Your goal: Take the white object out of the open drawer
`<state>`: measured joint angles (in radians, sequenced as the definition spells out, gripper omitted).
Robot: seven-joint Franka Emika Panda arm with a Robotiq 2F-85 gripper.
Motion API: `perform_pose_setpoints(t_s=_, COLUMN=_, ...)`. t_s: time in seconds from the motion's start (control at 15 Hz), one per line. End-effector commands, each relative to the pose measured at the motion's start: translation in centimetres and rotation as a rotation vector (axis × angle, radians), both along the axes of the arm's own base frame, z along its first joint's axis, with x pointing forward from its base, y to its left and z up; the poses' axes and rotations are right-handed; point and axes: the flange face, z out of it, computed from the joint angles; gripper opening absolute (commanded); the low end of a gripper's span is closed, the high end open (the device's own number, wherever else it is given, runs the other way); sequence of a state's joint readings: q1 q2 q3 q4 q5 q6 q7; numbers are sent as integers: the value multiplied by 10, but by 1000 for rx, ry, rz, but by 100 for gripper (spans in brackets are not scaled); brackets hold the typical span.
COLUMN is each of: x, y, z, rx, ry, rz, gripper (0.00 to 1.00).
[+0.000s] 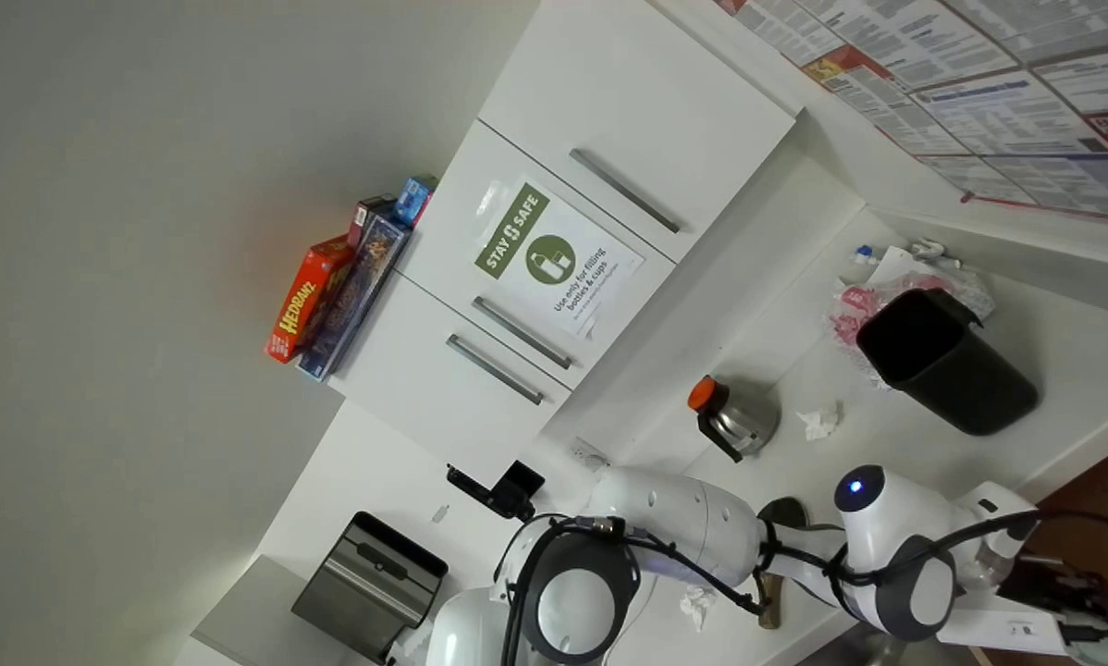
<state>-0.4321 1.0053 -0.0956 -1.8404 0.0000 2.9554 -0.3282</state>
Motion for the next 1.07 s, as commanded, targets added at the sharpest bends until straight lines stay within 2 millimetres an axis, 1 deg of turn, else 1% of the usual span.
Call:
perform_pose_setpoints(t_s=0.0, x=0, y=-2, z=14, rx=-16, ry=2, rz=-57, gripper=25)
perform_pose_setpoints(t_s=0.07, x=-3, y=-2, z=21, rx=-15, ry=7, rz=-81, gripper=25)
perform_pose_setpoints(t_s=0.33, x=-13, y=-3, z=60, rx=-1, ry=-29, rz=-113, gripper=25)
perform_pose_setpoints(t_s=0.6, x=-26, y=0, z=107, rx=-13, ry=-35, rz=-121, gripper=25)
perform_pose_setpoints(t_s=0.8, x=-37, y=11, z=147, rx=-31, ry=-71, rz=-109, gripper=25)
perform_pose_setpoints(t_s=0.87, x=-37, y=14, z=159, rx=-32, ry=-85, rz=-103, gripper=25)
perform_pose_setpoints(t_s=1.0, x=-32, y=28, z=183, rx=-35, ry=-119, rz=-90, gripper=25)
